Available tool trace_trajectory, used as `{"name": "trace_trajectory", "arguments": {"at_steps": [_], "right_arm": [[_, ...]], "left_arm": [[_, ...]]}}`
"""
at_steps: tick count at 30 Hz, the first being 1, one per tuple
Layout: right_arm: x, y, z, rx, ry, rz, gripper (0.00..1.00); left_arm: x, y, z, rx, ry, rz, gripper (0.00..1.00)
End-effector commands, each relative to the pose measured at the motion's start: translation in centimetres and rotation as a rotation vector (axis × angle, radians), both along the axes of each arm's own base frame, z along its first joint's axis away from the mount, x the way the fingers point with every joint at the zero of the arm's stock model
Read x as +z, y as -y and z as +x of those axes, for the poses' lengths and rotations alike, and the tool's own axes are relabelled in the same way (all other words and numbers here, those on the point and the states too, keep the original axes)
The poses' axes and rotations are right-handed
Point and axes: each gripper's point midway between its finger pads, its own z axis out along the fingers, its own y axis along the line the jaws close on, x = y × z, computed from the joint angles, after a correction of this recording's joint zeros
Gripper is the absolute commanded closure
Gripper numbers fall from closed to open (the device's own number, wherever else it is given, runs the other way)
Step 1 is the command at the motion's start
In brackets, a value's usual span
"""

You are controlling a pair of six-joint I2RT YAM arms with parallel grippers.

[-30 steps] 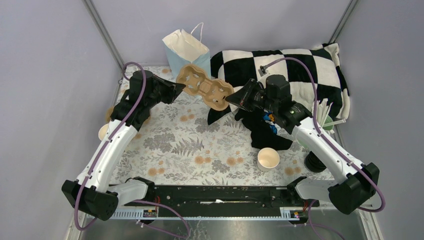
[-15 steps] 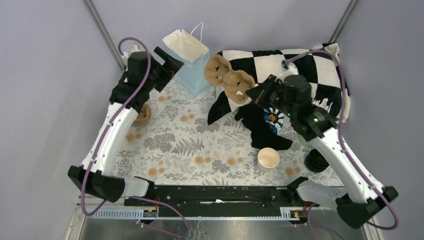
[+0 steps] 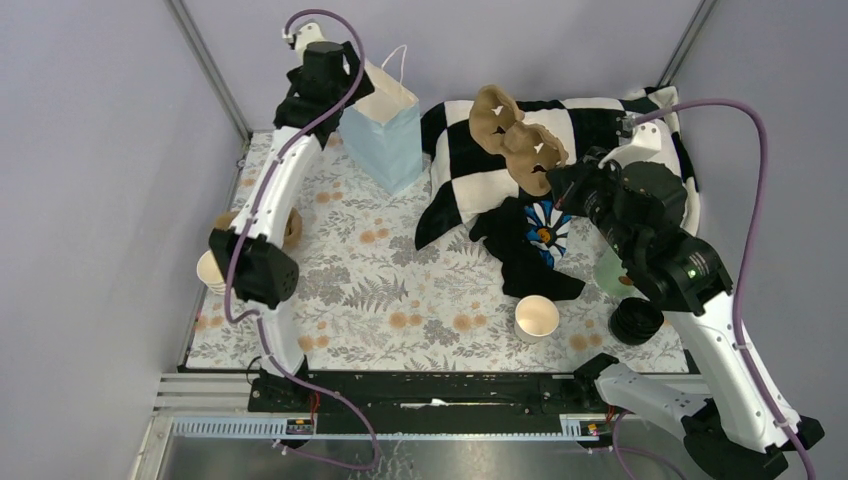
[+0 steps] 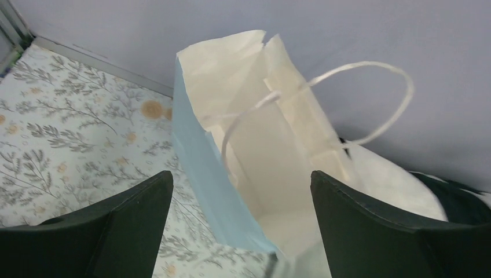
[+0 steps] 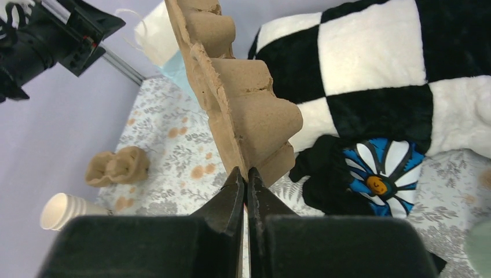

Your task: Pack the takeout coffee

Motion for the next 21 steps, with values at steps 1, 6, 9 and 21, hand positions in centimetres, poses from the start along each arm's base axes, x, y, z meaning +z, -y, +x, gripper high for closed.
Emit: {"name": "trace_trajectory", "arguments": {"at_steps": [1, 6, 9, 21], "right_arm": [[0.0, 0.6, 0.7, -0.027, 0.007, -0.076, 1.0], [0.0, 0.6, 1.1, -0.033, 0.008, -0.098, 1.0], [0.1, 0.8, 1.3, -0.045, 0.014, -0.106, 1.0], [1.1, -0.5, 0.6, 0.084, 0.03, -0.19, 1.0]], "left_arm": [[1.7, -1.8, 2.9, 0.05, 0.076, 0.132, 0.12], [0.7, -2.2, 4.3, 0.082, 0.072, 0.151, 0.34], [-0.4, -2.2, 4.9, 0.081, 0.064, 0.15, 0.5], [3.2, -1.1, 2.3, -0.069, 0.127, 0.153, 1.0]]}}
